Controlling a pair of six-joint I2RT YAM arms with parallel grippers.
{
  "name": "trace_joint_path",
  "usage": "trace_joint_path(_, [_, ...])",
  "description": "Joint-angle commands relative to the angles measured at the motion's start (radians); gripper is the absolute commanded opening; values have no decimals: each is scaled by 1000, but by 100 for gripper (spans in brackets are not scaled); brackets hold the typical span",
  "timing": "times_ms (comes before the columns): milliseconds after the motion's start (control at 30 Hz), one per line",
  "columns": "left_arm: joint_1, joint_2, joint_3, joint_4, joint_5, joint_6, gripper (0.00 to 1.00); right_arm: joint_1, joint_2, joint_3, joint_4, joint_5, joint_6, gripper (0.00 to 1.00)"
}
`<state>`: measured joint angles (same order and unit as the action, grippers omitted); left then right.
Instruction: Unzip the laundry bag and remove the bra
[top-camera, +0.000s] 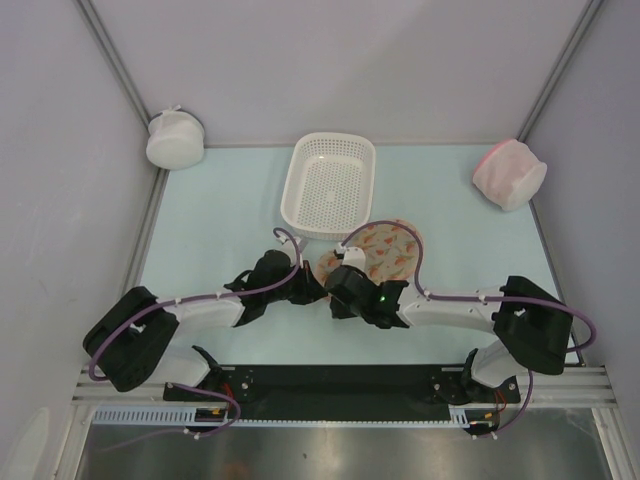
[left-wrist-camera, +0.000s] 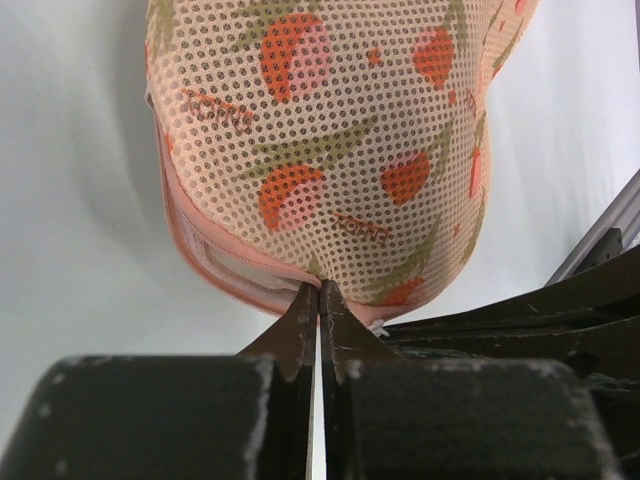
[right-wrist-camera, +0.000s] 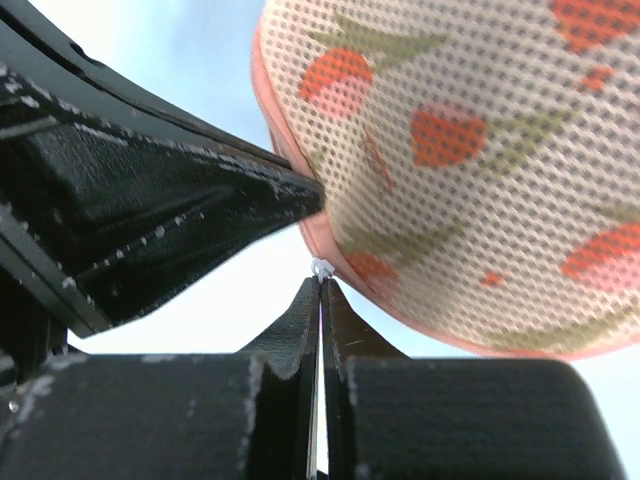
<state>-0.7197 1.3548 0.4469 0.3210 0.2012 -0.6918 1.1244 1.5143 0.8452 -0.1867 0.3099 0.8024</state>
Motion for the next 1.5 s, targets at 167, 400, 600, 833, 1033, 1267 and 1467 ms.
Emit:
trace_joint_path(167, [5, 35, 23, 38, -54, -3, 0, 8, -120, -69, -91, 54, 66, 0])
trace_joint_path(400, [6, 41, 21, 41, -59, -2, 0, 8, -193, -124, -154, 78, 109, 0])
trace_joint_path(600, [5, 30, 22, 35, -69, 6, 0, 8, -204, -133, -146, 81, 116, 0])
trace_joint_path(833, [5, -19, 36, -42, -138, 35, 0, 9, -148, -101, -79, 25, 83, 0])
trace_joint_path(1033, [5, -153, 35, -149, -200, 75, 45, 14, -66, -40, -7, -34, 28, 0])
trace_joint_path(1267, [5, -290, -11, -234, -250, 72, 63, 14, 63, 80, 47, -81, -35, 0])
trace_joint_path(1467, [5, -287, -63, -203, -215, 23, 63, 15, 141, 170, 62, -112, -78, 0])
